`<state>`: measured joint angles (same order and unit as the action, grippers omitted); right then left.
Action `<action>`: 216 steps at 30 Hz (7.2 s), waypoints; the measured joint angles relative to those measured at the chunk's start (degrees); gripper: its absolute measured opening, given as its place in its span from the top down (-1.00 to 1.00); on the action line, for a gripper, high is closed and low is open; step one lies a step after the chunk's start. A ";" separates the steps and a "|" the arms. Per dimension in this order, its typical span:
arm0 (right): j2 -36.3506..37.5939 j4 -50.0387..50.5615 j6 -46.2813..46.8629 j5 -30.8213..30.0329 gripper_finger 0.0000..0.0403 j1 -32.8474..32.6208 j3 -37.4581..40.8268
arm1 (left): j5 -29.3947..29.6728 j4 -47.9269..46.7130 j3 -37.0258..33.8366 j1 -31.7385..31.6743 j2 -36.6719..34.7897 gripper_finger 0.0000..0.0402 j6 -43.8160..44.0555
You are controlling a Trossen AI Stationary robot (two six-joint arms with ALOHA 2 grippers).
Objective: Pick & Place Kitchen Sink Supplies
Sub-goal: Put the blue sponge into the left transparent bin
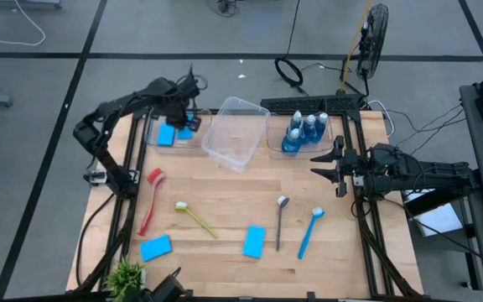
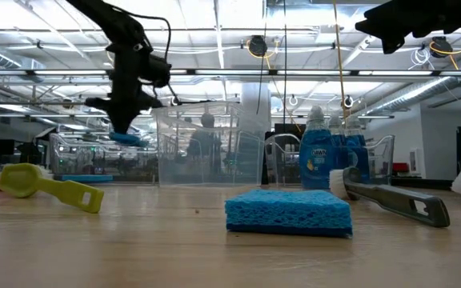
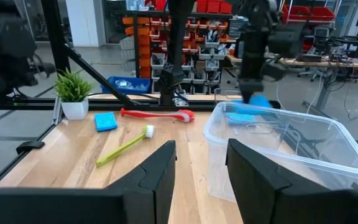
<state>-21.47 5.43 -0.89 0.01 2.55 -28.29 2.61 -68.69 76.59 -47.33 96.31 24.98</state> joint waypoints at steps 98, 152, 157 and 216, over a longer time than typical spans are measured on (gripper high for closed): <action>-0.02 -0.45 0.11 0.02 0.36 -0.02 0.00 | -6.24 8.72 -15.05 2.70 -31.04 -0.11 -0.74; -0.04 -0.44 0.59 0.04 0.36 -0.02 0.00 | -15.51 1.23 -15.01 84.50 -7.65 -0.02 38.39; -0.04 -0.44 0.61 0.02 0.36 -0.02 0.00 | -14.59 1.24 -15.02 87.01 -4.66 -0.02 38.77; -0.04 -0.44 0.20 0.02 0.36 0.00 0.00 | -24.36 27.45 -32.26 85.24 -2.88 0.22 36.41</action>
<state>-21.52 4.99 -0.69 0.03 2.55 -28.29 -21.76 -41.24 44.34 37.92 93.42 61.39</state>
